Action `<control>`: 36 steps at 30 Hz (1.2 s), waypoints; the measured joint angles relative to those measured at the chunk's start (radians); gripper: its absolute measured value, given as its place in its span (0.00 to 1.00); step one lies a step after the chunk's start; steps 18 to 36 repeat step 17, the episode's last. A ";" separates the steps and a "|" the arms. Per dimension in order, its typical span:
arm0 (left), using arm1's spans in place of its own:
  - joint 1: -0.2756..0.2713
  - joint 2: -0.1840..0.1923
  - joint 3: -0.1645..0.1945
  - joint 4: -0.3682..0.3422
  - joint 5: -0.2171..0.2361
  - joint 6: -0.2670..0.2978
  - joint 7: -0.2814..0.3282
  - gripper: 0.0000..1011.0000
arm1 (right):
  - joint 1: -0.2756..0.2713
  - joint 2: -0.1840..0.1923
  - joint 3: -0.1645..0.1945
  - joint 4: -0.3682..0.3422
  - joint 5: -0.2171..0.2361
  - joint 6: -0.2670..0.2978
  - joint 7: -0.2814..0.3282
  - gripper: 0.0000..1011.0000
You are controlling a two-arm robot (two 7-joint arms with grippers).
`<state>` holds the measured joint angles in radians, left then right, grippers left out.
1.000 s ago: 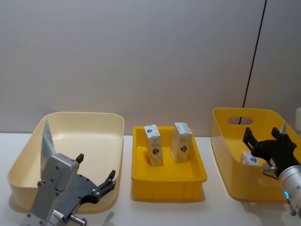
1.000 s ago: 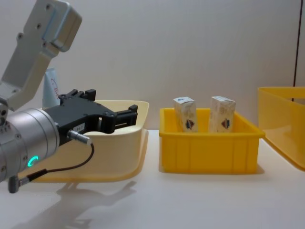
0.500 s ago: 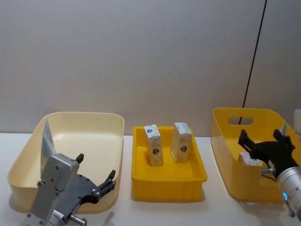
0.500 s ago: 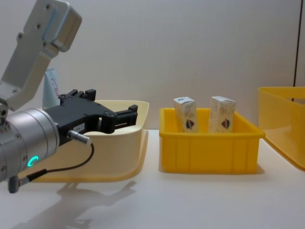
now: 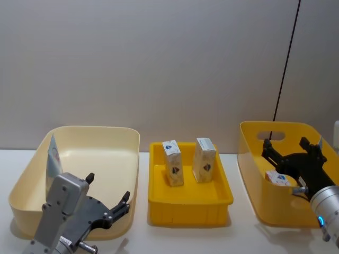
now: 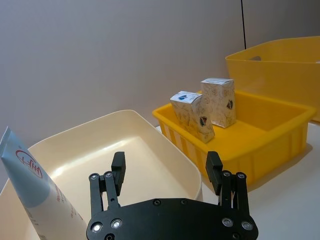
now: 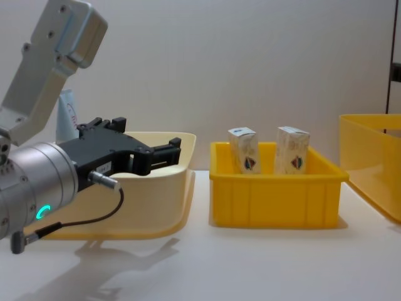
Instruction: Bimanual collaborative sorting of washing and personal care products
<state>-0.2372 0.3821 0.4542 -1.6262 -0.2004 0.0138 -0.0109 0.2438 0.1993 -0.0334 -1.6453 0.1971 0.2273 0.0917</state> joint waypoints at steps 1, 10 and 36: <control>0.000 0.000 0.000 0.000 0.000 0.000 0.000 0.99 | -0.003 0.001 -0.002 -0.001 0.001 -0.002 0.000 0.99; 0.000 0.000 0.000 0.000 0.000 0.000 0.000 0.99 | -0.059 0.031 -0.044 -0.028 0.020 -0.043 -0.004 0.99; 0.000 0.000 0.000 0.000 0.000 0.000 0.000 0.99 | -0.118 0.063 -0.088 -0.056 0.042 -0.088 -0.011 0.99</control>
